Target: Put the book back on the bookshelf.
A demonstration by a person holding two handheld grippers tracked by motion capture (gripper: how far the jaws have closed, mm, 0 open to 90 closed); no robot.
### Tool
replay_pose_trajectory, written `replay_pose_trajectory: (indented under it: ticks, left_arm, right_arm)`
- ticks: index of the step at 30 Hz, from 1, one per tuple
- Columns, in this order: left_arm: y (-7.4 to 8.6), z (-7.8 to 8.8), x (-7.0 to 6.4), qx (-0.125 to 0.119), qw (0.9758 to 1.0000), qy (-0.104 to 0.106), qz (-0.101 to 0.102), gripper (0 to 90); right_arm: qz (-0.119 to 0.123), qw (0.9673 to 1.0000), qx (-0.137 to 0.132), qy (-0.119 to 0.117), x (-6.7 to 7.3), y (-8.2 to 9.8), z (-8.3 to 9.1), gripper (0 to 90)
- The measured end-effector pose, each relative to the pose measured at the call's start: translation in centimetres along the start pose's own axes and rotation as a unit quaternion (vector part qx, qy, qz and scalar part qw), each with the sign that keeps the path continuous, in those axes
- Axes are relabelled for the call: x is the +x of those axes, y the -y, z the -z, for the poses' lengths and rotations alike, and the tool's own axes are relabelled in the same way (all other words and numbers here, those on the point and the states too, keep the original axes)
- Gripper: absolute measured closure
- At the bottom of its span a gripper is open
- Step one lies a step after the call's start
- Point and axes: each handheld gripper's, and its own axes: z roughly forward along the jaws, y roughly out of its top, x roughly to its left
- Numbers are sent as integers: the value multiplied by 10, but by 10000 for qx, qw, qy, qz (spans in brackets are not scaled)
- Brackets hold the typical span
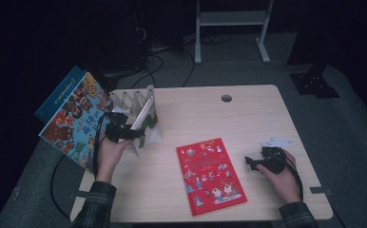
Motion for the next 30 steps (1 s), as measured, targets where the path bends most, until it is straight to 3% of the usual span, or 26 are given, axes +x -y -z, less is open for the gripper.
replay_pose_trajectory:
  ticks: [4,11,19,30]
  left_arm:
    - [8,9,1,-18,9999,122,-39,310]
    - [25,22,-2,21,9998,134,-154,294]
    - [44,24,-6,47,9992,116,-385,430]
    - [51,6,-4,464,9976,-55,-509,637]
  right_arm:
    - [-2,10000,-2,4,0,0,0,153]
    - [-4,10000,-2,11,0,0,0,153]
    - [-5,10000,-3,12,0,0,0,153]
    - [-5,10000,-2,11,0,0,0,153]
